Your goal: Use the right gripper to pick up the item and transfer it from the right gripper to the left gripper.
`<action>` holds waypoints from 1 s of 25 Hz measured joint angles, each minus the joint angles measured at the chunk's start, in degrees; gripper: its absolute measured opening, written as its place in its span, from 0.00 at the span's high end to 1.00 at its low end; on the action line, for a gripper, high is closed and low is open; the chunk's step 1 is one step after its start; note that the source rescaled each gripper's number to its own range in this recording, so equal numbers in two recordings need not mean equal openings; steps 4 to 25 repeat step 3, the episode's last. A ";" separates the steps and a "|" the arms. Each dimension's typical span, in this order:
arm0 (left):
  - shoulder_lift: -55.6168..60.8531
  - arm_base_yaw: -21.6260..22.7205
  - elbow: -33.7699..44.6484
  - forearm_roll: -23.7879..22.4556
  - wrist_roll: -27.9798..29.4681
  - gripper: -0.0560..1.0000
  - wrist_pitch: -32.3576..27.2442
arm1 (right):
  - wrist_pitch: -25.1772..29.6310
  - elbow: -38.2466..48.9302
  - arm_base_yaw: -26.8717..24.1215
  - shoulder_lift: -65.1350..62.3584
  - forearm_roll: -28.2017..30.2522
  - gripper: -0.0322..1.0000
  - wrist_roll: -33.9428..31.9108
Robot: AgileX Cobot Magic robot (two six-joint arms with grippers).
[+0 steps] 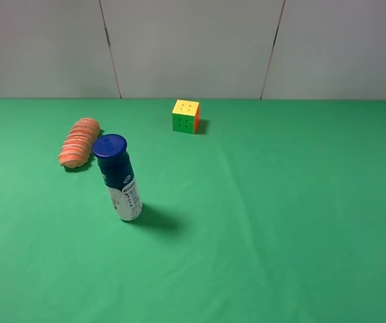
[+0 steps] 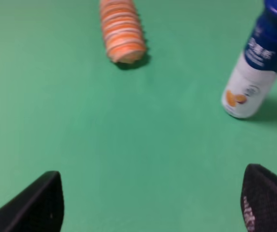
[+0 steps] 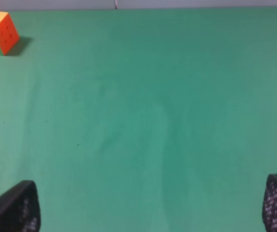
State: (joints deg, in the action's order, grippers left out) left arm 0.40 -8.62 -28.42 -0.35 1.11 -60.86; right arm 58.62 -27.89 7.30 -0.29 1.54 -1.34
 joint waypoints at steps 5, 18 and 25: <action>0.00 3.17 0.00 0.00 0.00 0.17 0.00 | 0.00 0.00 0.00 0.00 0.00 0.00 0.00; 0.00 3.17 0.00 0.00 0.00 0.17 0.00 | 0.00 0.00 0.00 0.00 0.00 0.00 0.00; 0.00 3.17 0.00 0.00 0.00 0.17 0.00 | 0.00 0.00 0.00 0.00 0.00 0.00 0.00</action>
